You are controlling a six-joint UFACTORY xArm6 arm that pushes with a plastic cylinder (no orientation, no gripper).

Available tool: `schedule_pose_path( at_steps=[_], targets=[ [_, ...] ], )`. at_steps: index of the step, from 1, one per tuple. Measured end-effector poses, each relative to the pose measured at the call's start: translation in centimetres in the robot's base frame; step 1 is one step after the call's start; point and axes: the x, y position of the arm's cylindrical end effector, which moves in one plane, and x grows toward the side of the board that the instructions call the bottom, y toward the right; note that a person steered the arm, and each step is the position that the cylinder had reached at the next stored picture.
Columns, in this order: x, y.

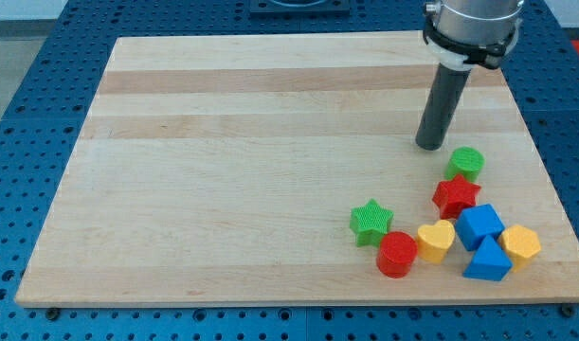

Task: Move green circle in between the red star and yellow hexagon

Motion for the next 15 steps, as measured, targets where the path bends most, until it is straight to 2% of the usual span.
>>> schedule_pose_path(
  at_steps=[3, 5, 7, 8, 10, 11, 12, 13, 15],
  targets=[
    [5.2, 2.1],
    [6.4, 2.1],
    [5.0, 2.8],
    [5.1, 4.9],
    [7.5, 7.9],
    [7.1, 7.9],
    [3.8, 7.7],
    [3.6, 7.3],
    [6.1, 7.3]
  ],
)
